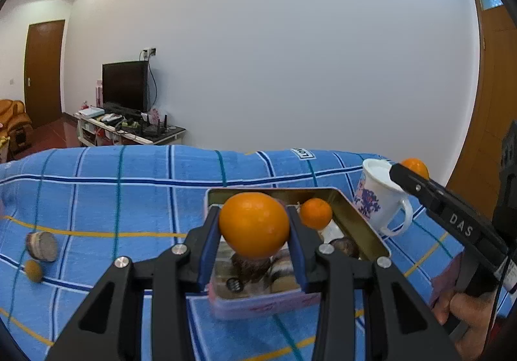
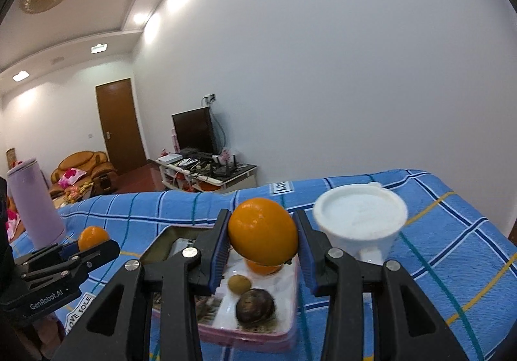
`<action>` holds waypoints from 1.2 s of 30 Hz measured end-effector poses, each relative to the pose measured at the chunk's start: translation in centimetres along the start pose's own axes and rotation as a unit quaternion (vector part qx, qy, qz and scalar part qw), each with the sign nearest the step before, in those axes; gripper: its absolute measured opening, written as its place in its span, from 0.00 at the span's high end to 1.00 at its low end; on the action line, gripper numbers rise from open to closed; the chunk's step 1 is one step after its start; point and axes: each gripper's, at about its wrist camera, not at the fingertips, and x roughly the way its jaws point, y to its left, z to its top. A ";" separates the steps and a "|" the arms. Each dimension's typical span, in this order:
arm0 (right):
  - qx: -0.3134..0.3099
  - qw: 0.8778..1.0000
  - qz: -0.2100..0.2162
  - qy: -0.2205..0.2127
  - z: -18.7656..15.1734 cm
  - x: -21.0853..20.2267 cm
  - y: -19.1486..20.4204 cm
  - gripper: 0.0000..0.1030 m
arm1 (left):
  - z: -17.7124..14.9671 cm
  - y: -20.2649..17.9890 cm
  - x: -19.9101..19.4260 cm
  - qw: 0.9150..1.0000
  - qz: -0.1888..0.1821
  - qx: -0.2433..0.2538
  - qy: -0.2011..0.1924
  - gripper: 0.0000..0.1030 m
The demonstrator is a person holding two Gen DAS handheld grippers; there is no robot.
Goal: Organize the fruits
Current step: 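Carry both oranges over the pink tin with both grippers, then open both grippers to release the oranges into the tin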
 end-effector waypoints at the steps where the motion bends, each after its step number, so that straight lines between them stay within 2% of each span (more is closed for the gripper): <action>1: 0.004 1.000 -0.004 0.000 0.0 0.0 -0.3 0.61 | 0.1 -0.1 0.4 1.000 -0.003 -0.003 0.001 0.60; 6: 0.003 1.000 -0.002 0.010 -0.1 0.7 -0.2 0.61 | 0.3 -1.0 2.1 1.000 -0.016 -0.001 0.008 0.60; 10: 0.012 0.999 0.019 0.026 -0.3 1.7 0.1 0.61 | -0.1 -1.4 2.4 0.999 -0.045 0.006 0.003 0.60; 12: 0.010 0.999 0.022 0.035 -0.4 2.5 0.4 0.61 | 0.0 -1.9 2.7 0.999 -0.035 0.020 0.001 0.60; 16: 0.007 0.998 0.026 0.056 -0.8 3.6 0.5 0.61 | -0.1 -2.3 3.9 0.999 -0.027 0.021 0.019 0.60; 20: 0.015 0.996 0.034 0.081 -1.6 4.8 0.4 0.60 | -0.4 -3.1 4.7 0.998 0.002 0.046 0.032 0.60; 26: 0.013 0.992 0.044 0.114 -2.5 6.3 0.8 0.60 | -0.7 -3.7 5.7 0.996 0.019 0.064 0.056 0.60; 36: 0.030 0.988 0.062 0.138 -2.9 7.5 0.4 0.60 | -0.8 -3.2 5.6 0.996 0.038 0.059 0.053 0.59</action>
